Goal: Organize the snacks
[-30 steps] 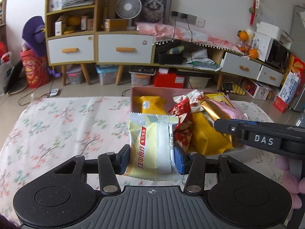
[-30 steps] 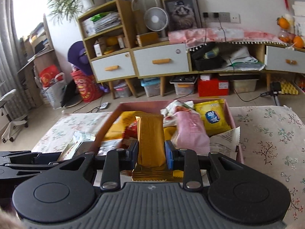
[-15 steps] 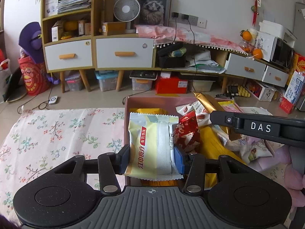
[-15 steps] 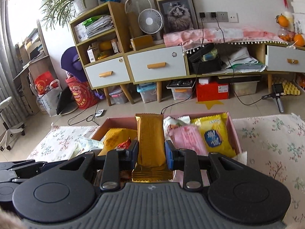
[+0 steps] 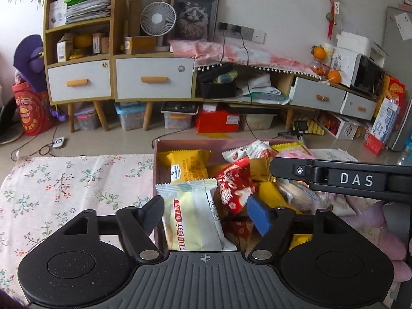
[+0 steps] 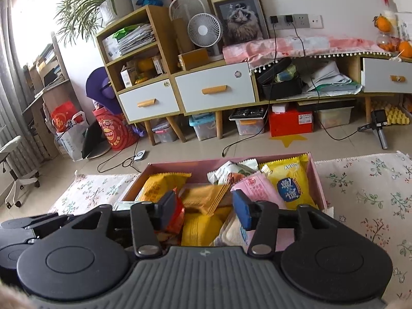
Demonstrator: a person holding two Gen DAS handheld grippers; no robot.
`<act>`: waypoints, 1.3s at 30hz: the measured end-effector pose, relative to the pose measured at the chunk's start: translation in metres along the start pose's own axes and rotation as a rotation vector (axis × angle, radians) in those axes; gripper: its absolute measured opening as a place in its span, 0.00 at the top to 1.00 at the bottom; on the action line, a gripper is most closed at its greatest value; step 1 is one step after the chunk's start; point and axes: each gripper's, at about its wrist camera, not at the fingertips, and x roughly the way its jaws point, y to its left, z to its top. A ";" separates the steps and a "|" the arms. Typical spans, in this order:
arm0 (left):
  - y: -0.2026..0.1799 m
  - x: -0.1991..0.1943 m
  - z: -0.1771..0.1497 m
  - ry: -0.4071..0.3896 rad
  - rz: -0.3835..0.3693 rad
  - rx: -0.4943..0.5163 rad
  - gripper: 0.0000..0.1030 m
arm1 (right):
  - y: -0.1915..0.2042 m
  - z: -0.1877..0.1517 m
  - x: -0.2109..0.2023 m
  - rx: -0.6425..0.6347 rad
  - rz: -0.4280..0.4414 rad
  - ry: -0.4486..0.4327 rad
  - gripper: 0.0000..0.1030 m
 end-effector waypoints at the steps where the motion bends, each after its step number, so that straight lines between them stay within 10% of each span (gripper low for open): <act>1: -0.001 -0.002 -0.001 0.006 0.002 0.009 0.26 | 0.001 0.000 -0.001 -0.001 0.001 0.001 0.51; 21: -0.007 -0.080 -0.035 0.088 0.045 -0.022 0.05 | 0.010 -0.018 -0.054 -0.045 -0.169 0.067 0.04; 39: 0.001 -0.136 -0.074 0.186 0.160 -0.097 0.04 | 0.043 -0.064 -0.095 -0.083 -0.280 0.208 0.00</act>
